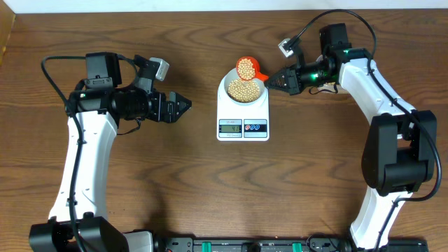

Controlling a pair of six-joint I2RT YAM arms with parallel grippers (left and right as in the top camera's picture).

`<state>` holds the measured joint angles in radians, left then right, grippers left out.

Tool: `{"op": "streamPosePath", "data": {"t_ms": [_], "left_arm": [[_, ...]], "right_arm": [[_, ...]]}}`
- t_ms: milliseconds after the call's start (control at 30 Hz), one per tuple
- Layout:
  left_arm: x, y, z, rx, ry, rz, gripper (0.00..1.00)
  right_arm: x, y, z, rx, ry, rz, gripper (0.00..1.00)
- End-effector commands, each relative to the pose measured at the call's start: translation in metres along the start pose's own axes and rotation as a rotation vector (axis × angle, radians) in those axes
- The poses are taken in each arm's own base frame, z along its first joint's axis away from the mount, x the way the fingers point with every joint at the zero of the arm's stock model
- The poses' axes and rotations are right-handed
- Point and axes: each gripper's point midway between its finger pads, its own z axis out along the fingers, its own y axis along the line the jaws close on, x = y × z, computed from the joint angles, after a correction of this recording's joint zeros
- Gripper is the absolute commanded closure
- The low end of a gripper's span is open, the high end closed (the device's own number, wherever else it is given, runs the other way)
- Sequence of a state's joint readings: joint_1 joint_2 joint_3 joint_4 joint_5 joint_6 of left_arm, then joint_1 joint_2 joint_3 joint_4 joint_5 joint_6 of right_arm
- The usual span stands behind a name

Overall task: Scoop item into bowl and weigh 50g on scale
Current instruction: 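Tilt the scoop slightly to trickle soybeans into the bowl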

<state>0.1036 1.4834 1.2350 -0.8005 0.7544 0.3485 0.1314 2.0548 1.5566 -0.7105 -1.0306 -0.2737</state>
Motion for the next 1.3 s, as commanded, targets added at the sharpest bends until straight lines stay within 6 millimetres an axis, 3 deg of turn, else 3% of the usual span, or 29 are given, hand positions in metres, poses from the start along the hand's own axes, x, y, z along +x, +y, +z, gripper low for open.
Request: {"op": "streamPosePath", "data": {"t_ms": [0, 133, 233, 333, 433, 533, 633, 767, 900, 1000, 1100, 1200, 1267], "left_arm": [[-0.007, -0.005, -0.008, 0.002, -0.029, 0.035, 0.1], [-0.007, -0.005, -0.008, 0.002, -0.029, 0.035, 0.1], [-0.007, -0.005, -0.008, 0.002, -0.029, 0.035, 0.1], [-0.007, -0.005, -0.008, 0.002, -0.029, 0.035, 0.1], [-0.007, -0.005, -0.008, 0.002, -0.029, 0.035, 0.1], [-0.007, -0.005, -0.008, 0.002, -0.029, 0.035, 0.1], [-0.007, -0.005, -0.008, 0.002, -0.029, 0.035, 0.1], [-0.007, -0.005, -0.008, 0.002, -0.029, 0.035, 0.1], [-0.007, -0.005, -0.008, 0.002, -0.029, 0.035, 0.1], [-0.007, -0.005, -0.008, 0.002, -0.029, 0.035, 0.1], [-0.007, -0.005, -0.008, 0.002, -0.029, 0.035, 0.1], [-0.007, -0.005, -0.008, 0.002, -0.029, 0.035, 0.1], [-0.007, -0.005, -0.008, 0.002, -0.029, 0.035, 0.1]], "right_arm": [[-0.002, 0.012, 0.003, -0.052, -0.007, -0.013, 0.99], [0.003, -0.001, 0.004, 0.021, 0.018, -0.015, 0.99], [-0.001, 0.009, 0.003, -0.019, 0.002, -0.014, 0.99], [0.004, -0.002, 0.005, 0.047, 0.029, -0.015, 0.99], [0.0, 0.006, 0.003, 0.016, 0.015, -0.003, 0.99], [0.003, -0.002, 0.005, 0.06, 0.032, -0.034, 0.99], [-0.011, 0.022, 0.001, -0.051, -0.025, -0.041, 0.99], [-0.002, -0.003, 0.001, 0.097, 0.022, -0.037, 0.99], [-0.006, 0.01, 0.0, 0.032, 0.0, -0.035, 0.99], [-0.003, -0.003, 0.0, 0.1, 0.019, -0.038, 0.99], [-0.01, 0.009, -0.002, 0.043, -0.012, -0.029, 0.99], [-0.006, -0.003, -0.001, 0.122, 0.015, -0.027, 0.99], [-0.009, 0.006, -0.003, 0.087, -0.001, -0.014, 0.99]]}}
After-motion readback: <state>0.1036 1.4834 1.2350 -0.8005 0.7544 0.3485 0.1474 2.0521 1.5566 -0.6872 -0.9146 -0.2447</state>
